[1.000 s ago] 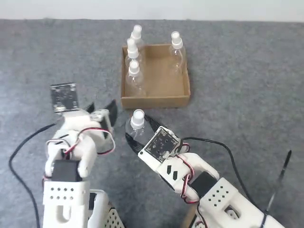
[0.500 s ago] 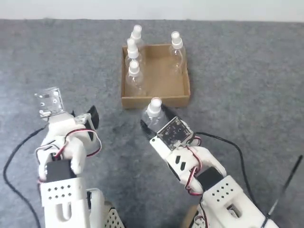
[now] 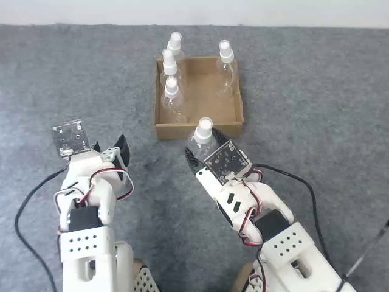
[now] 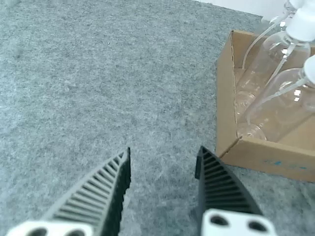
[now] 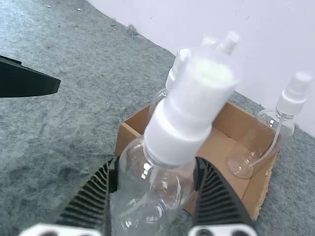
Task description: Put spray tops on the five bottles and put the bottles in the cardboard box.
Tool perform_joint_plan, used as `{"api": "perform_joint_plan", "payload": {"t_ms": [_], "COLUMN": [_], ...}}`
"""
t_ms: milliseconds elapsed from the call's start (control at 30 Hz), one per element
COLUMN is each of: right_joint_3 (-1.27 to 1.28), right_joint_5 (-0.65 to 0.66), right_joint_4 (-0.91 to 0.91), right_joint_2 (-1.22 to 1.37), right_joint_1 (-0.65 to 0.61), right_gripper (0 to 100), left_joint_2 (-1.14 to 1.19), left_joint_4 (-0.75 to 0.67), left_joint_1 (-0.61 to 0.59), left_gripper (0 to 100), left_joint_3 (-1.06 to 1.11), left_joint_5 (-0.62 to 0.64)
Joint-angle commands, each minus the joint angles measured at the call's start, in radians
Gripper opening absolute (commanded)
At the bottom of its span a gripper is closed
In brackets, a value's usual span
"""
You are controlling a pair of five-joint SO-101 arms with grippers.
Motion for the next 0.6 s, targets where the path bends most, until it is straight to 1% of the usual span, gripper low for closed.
{"api": "perform_joint_plan", "payload": {"t_ms": [0,100,200,333,567], "right_joint_3": [-0.077,-0.092,-0.149,-0.235,-0.293], "right_joint_5": [0.006,0.006,0.005,-0.086,-0.098], "right_joint_4": [0.007,0.008,0.084,0.176,0.189], "right_joint_2": [-0.016,-0.015,-0.010,-0.010,-0.010], "right_joint_1": [0.015,0.016,0.021,0.054,0.090], "right_gripper": [5.4,5.4,5.4,5.4,5.4], "left_joint_2": [-0.012,-0.012,-0.012,-0.012,-0.012], "left_joint_4": [-0.031,-0.029,-0.029,-0.028,-0.028], "left_joint_1": [-0.005,-0.005,-0.005,-0.005,-0.005], "left_gripper": [20,20,20,20,20], "left_joint_3": [-0.008,-0.008,-0.008,-0.007,-0.007], "left_joint_5": [-0.003,-0.003,-0.003,-0.003,-0.003]}}
